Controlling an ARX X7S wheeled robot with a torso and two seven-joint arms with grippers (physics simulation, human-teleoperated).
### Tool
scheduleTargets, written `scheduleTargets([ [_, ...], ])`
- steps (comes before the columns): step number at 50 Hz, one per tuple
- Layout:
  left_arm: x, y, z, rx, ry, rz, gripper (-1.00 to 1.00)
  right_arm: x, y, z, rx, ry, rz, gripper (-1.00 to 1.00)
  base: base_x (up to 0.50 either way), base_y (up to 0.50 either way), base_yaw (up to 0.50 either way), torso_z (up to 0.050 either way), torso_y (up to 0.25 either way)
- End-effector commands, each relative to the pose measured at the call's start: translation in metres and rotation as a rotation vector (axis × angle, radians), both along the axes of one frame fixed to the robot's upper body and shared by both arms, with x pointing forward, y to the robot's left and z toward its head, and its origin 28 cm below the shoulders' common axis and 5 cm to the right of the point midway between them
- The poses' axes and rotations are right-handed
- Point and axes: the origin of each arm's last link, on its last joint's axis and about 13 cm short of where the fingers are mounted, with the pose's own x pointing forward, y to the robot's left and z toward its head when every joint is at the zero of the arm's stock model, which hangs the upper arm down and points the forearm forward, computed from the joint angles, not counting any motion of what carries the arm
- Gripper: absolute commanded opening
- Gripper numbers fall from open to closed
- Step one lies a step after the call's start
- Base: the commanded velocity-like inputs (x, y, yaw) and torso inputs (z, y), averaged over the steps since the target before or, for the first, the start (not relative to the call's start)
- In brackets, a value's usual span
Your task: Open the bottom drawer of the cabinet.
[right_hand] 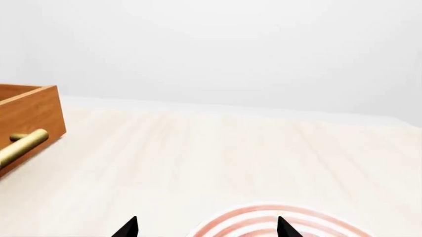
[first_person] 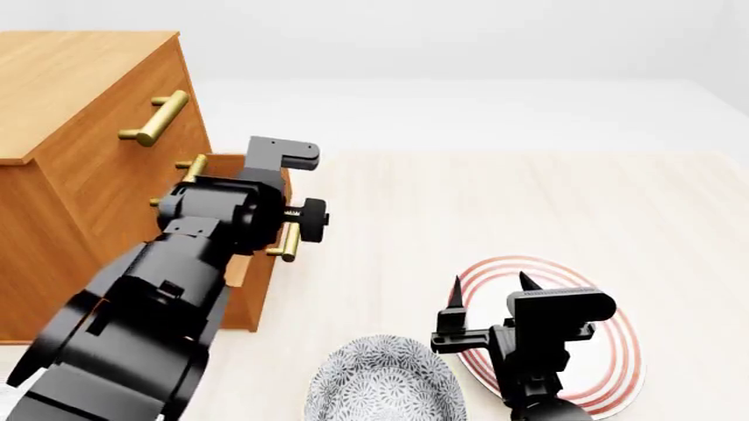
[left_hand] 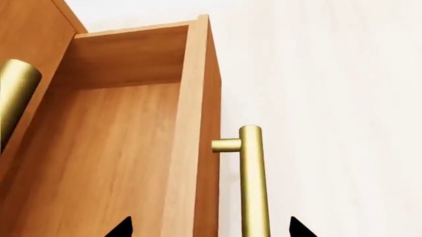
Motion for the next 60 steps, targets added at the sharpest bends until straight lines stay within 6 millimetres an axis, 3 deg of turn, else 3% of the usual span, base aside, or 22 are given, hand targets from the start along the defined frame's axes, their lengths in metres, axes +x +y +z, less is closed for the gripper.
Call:
scheduleTargets([
  [1,-0.003,0.002,-0.011,-0.013,0.048,-0.007,1.00,0.000,0.000,-0.001,-0.001,0.003,-0.001,1.00,0.00,0.00,0.00,0.000,0.000],
  [34,-0.009,0.007,-0.025,-0.025,0.112,-0.002,1.00,0.000,0.002,0.003,-0.009,-0.003,0.003,1.00,0.00,0.00,0.00,0.000,0.000],
  [60,-0.008,-0.006,-0.021,-0.050,0.108,-0.146,1.00,0.000,0.001,0.002,-0.007,0.000,-0.001,1.00,0.00,0.00,0.00,0.000,0.000],
])
